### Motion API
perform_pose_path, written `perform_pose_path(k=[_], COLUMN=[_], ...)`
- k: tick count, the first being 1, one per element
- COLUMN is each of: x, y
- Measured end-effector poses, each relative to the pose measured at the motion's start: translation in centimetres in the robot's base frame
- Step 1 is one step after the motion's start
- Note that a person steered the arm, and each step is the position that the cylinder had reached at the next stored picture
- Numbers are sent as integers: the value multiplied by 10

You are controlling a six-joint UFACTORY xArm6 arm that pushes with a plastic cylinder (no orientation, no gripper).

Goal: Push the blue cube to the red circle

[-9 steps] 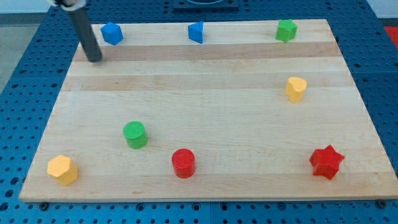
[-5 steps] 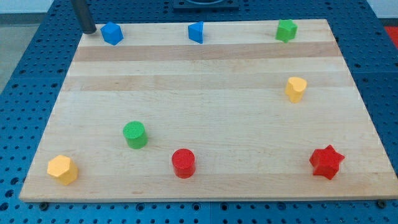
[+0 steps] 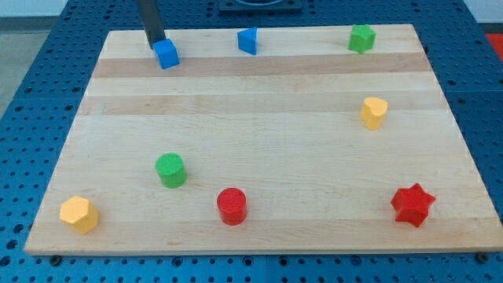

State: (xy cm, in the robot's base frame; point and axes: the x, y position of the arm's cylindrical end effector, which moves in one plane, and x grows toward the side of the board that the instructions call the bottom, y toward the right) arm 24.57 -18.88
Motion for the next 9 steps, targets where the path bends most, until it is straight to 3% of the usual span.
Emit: perform_pose_path(k=[5,8,9], x=[105,194,199], y=[69,95,95])
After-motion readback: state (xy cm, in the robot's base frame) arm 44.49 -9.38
